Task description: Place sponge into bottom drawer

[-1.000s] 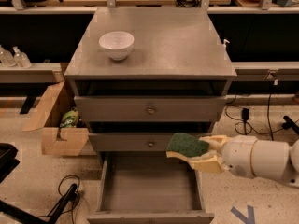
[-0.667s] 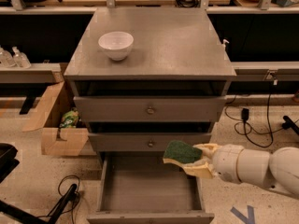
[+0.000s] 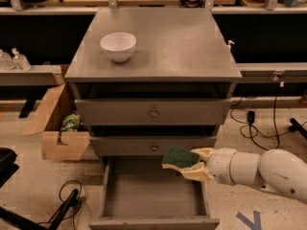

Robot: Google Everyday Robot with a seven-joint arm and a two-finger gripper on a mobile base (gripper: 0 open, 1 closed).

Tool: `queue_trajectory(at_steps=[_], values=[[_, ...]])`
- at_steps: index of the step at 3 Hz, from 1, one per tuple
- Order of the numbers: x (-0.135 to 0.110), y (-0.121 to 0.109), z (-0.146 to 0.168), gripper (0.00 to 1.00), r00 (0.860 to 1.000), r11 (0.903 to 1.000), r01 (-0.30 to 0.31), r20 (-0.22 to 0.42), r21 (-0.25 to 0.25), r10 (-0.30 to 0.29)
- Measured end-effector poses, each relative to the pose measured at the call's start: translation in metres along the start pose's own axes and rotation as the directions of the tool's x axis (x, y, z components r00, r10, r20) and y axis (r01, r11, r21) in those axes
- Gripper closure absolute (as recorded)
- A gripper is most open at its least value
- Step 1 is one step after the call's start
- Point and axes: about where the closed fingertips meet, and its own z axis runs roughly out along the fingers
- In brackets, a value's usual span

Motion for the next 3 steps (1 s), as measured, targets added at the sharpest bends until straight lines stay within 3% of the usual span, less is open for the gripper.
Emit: queue_trajectory(at_steps=[1, 2, 3], values=[[0.013, 0.01, 0.036, 1.0, 1.0, 0.9985, -0.029, 0.002, -0.046, 0.029], [0.053, 0.026, 0.118, 1.0, 0.995, 0.9876, -0.098, -0.002, -0.123, 0.098], [0.081, 0.025, 0.176, 1.0, 0.988, 0.9796, -0.145, 0.034, -0.139, 0.151]])
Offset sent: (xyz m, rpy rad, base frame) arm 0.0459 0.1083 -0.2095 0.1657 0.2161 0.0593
